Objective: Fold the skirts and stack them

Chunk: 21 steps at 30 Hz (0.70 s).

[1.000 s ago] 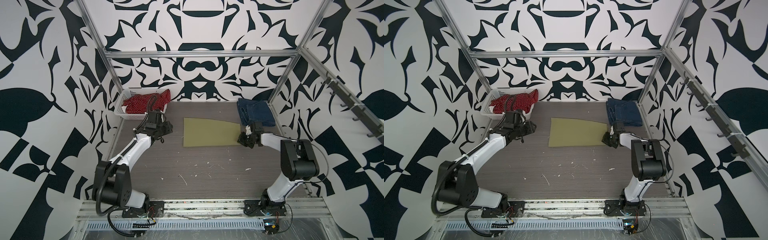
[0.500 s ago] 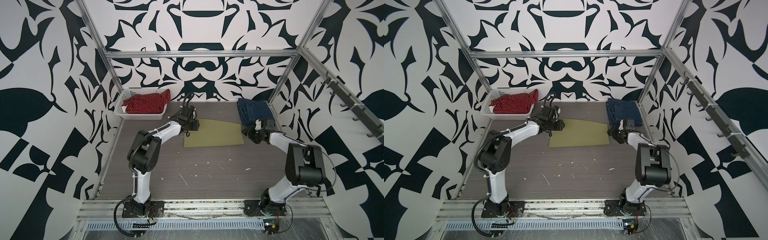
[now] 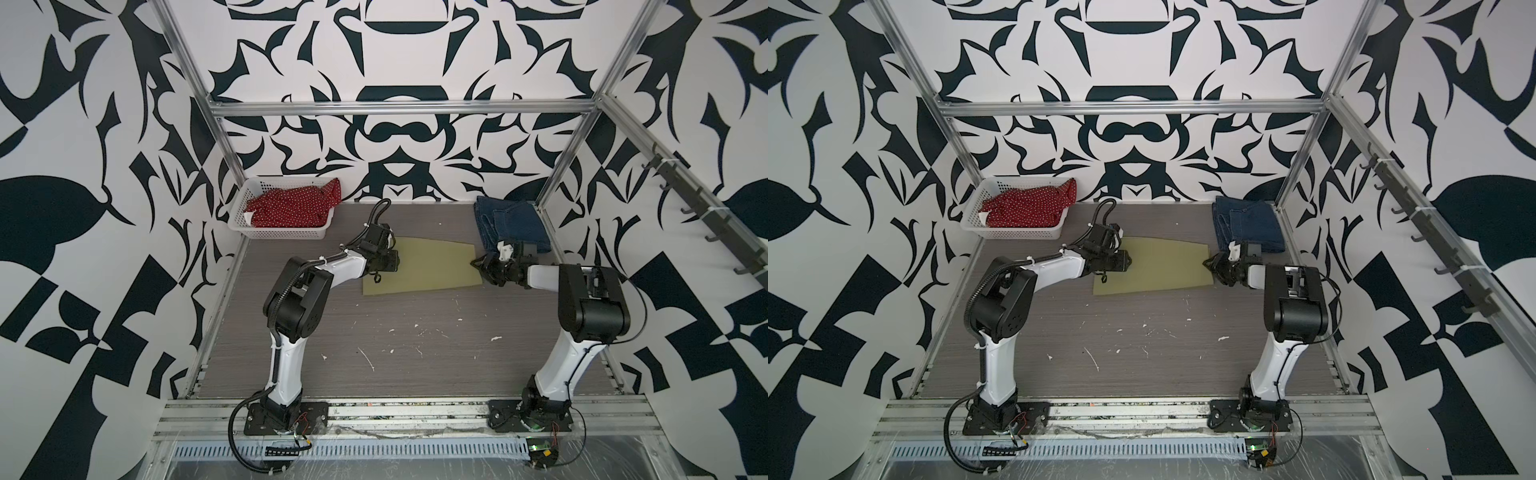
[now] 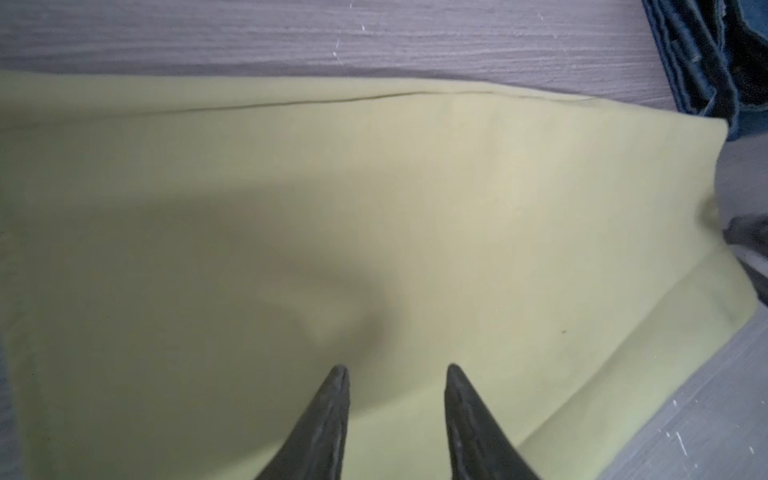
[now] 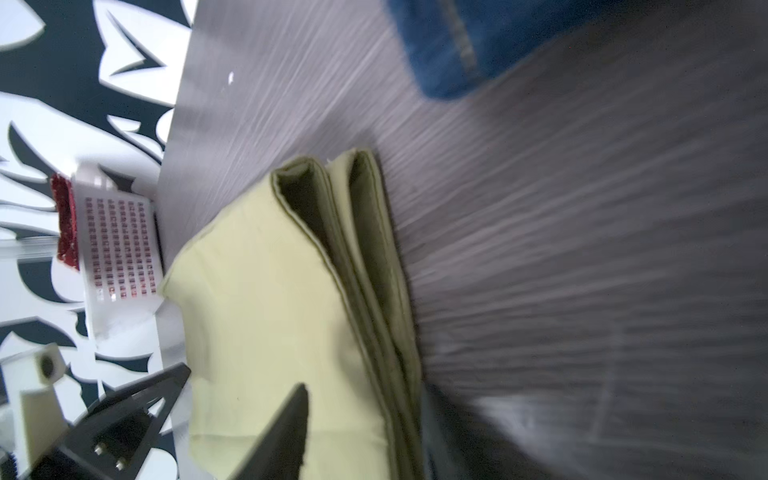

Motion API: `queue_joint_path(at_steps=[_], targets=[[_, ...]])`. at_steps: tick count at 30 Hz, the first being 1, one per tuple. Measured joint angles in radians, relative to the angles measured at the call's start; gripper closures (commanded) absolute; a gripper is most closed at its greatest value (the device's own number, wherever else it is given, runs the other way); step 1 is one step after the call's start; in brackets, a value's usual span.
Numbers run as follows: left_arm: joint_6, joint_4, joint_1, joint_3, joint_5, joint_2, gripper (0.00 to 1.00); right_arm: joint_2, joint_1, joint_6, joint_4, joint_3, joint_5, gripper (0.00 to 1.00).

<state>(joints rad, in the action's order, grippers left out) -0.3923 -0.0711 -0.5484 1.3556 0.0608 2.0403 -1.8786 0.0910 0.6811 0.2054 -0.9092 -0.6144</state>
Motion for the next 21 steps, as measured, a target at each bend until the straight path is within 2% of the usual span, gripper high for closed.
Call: queue_joint_path(at_steps=[5,7,8,11,14,16,21], targets=[[0.000,-0.001,-0.002,0.006,-0.014,-0.005,0.56,-0.003,-0.022,0.026,0.029,0.042,-0.035,0.89],[0.003,-0.009,-0.002,0.028,-0.012,-0.005,0.56,-0.003,-0.025,0.030,0.041,0.055,-0.045,0.91],[0.005,-0.019,-0.005,0.049,-0.008,-0.004,0.57,-0.001,-0.026,0.028,0.050,0.060,-0.050,0.90],[0.018,-0.030,-0.018,0.132,0.006,0.005,0.58,0.000,-0.027,0.032,0.065,0.069,-0.065,0.72],[0.034,-0.022,-0.051,0.208,0.013,0.035,0.61,0.008,-0.027,0.048,0.088,0.074,-0.080,0.61],[0.041,-0.023,-0.076,0.232,0.022,0.066,0.66,0.023,-0.027,0.048,0.082,0.076,-0.069,0.56],[0.045,-0.041,-0.118,0.242,0.038,0.163,0.67,0.068,-0.027,0.018,0.010,0.070,-0.026,0.51]])
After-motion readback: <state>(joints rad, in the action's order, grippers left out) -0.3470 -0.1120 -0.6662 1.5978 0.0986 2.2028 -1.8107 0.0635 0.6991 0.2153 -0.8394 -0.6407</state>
